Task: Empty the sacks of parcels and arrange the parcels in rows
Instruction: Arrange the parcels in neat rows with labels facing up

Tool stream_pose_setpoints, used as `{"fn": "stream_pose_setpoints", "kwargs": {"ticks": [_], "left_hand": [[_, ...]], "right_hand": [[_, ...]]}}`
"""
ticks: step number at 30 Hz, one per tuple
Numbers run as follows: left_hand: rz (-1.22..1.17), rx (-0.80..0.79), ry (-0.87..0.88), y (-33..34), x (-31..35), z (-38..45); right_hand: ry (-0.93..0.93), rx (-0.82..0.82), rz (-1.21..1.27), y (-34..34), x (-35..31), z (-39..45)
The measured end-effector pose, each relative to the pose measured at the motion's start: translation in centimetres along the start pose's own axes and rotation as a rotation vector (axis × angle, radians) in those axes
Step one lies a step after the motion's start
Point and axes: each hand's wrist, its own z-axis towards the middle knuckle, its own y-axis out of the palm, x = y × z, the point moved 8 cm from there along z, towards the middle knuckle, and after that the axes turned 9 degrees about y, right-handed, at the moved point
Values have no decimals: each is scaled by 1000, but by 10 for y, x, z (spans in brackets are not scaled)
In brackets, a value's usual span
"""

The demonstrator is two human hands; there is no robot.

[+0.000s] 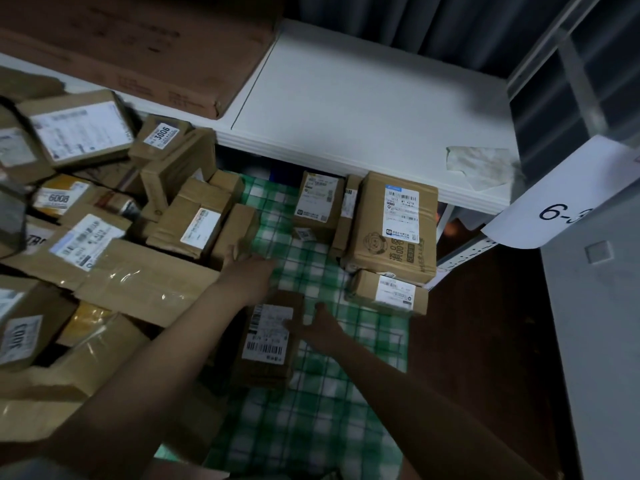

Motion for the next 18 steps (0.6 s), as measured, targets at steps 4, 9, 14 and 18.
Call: {"fn": "stream_pose_setpoints", "kwargs": {"ticks": [4,9,14,18], "left_hand": [[20,128,50,-7,5,-13],[-23,198,72,-10,4,-17],[-4,241,101,-9,12,-14],[-58,293,181,-2,24,-8]], "right_hand": [[142,-61,181,27,13,3],[121,35,183,24,14,7],[32,285,208,-14,16,-1],[63,186,330,-6,34,2]]}}
